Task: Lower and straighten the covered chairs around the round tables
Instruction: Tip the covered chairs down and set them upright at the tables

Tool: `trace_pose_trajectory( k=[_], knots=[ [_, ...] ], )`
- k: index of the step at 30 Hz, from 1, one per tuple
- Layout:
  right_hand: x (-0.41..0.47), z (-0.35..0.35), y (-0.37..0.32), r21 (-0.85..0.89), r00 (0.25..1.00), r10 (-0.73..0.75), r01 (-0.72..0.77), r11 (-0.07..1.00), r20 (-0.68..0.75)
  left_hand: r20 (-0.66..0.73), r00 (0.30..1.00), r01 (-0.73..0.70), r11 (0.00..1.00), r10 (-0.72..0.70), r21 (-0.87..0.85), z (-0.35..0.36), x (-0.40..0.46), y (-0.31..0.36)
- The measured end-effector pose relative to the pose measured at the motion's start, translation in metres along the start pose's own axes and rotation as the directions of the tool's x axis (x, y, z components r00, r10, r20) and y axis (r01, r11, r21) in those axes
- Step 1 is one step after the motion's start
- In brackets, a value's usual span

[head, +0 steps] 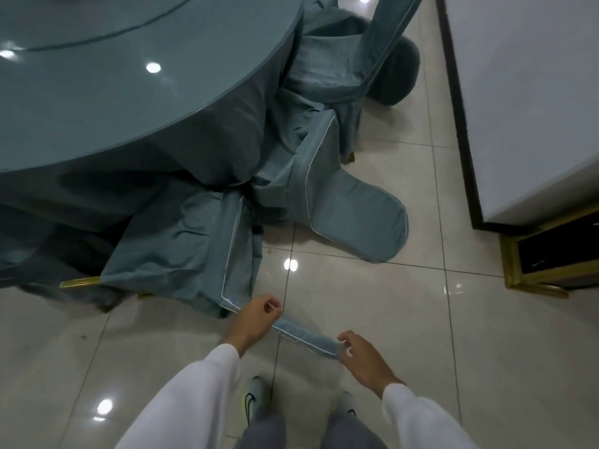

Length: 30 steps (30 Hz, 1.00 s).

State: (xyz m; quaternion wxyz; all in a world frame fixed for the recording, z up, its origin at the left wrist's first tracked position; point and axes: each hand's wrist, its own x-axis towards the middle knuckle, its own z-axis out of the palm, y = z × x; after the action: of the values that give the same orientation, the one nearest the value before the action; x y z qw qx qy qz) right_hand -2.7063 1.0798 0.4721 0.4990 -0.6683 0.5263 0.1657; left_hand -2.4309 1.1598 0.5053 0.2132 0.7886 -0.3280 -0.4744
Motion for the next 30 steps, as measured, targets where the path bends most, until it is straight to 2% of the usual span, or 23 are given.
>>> trace_pose_trajectory(
  k=[11, 15, 20, 24, 30],
  knots=[
    [0.121, 0.092, 0.082, -0.087, 0.996, 0.087, -0.086, 0.992, 0.001, 0.095, 0.99, -0.131, 0.94, 0.106, 0.314, 0.085, 0.084, -0.095],
    [0.157, 0.124, 0.109, -0.216, 0.995, 0.096, -0.091, 0.972, 0.013, 0.143, 0.981, -0.184, 0.88, 0.134, 0.438, 0.1, 0.116, -0.128],
    [0.181, 0.139, 0.123, -0.394, 0.992, -0.013, -0.036, 0.918, -0.122, 0.177, 0.971, -0.234, 0.78, 0.159, 0.58, 0.106, 0.131, -0.158],
    [0.18, 0.129, 0.107, -0.575, 0.99, -0.115, 0.05, 0.817, -0.078, 0.203, 0.968, -0.243, 0.74, 0.146, 0.627, 0.101, 0.127, -0.15],
    [0.16, 0.098, 0.054, -0.704, 0.983, -0.174, 0.084, 0.705, -0.057, 0.213, 0.972, -0.206, 0.782, 0.096, 0.588, 0.067, 0.102, -0.103]
  ],
)
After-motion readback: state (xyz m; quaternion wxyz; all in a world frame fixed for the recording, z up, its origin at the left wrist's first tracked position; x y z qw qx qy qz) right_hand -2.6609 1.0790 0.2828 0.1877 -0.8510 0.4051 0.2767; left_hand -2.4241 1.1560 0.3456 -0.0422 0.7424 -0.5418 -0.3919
